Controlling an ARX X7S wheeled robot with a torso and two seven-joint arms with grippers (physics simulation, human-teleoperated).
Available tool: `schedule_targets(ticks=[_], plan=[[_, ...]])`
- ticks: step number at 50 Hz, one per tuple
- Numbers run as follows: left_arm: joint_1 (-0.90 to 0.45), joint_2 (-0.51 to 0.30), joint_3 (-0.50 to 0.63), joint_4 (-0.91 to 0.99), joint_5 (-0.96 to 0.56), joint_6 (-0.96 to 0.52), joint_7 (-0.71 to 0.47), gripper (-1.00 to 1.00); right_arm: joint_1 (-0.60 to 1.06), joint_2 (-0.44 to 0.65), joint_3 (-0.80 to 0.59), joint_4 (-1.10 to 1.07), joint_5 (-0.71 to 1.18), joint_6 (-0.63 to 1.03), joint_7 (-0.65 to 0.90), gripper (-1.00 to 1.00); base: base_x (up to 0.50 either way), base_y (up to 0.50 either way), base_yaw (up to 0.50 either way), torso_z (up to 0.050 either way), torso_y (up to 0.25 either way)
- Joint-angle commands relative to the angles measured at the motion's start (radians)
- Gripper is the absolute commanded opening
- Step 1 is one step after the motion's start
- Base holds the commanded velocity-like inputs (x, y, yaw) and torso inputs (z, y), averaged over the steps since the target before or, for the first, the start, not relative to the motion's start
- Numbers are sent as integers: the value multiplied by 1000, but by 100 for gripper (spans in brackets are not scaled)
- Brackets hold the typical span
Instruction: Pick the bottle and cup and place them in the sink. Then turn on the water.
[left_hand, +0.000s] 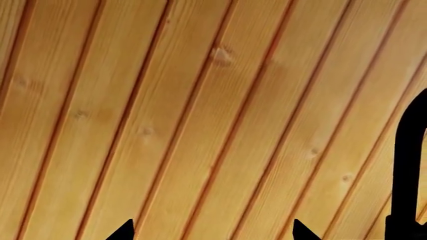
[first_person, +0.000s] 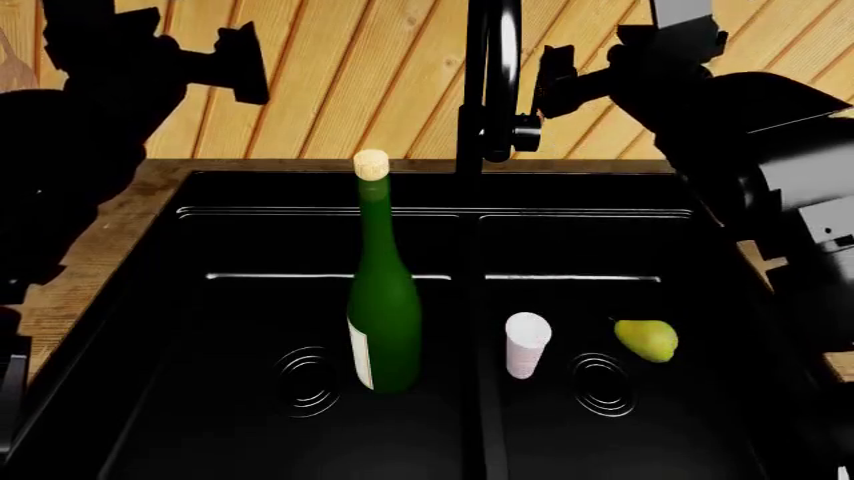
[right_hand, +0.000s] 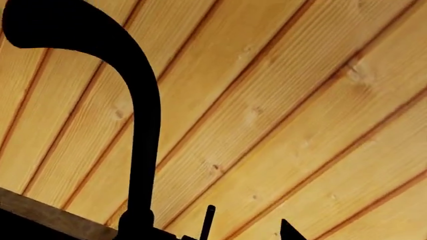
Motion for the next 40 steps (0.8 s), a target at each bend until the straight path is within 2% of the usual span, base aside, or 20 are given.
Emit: schedule_targets(ticks=[1, 9, 16, 32, 40], plan=[[-18, 23, 17, -28, 17, 12, 10, 100, 112, -130, -22, 315, -84, -186, -90, 100, 0, 0, 0, 0, 0], [-53, 69, 34, -113, 45, 46, 30, 100, 222, -249, -21, 694, -136, -378, -182, 100, 0, 0, 0, 0, 0], [-108, 126, 56, -221, 82, 83, 50, 100, 221, -263, 78, 697, -221, -363, -186, 100, 0, 0, 0, 0, 0], [-253, 249, 102, -573, 181, 223, 125, 100, 214, -312, 430, 697, -519, -346, -251, 100, 0, 0, 0, 0, 0], [-293, 278, 108, -677, 205, 264, 131, 100, 218, -325, 512, 697, -602, -340, -254, 100, 0, 0, 0, 0, 0]])
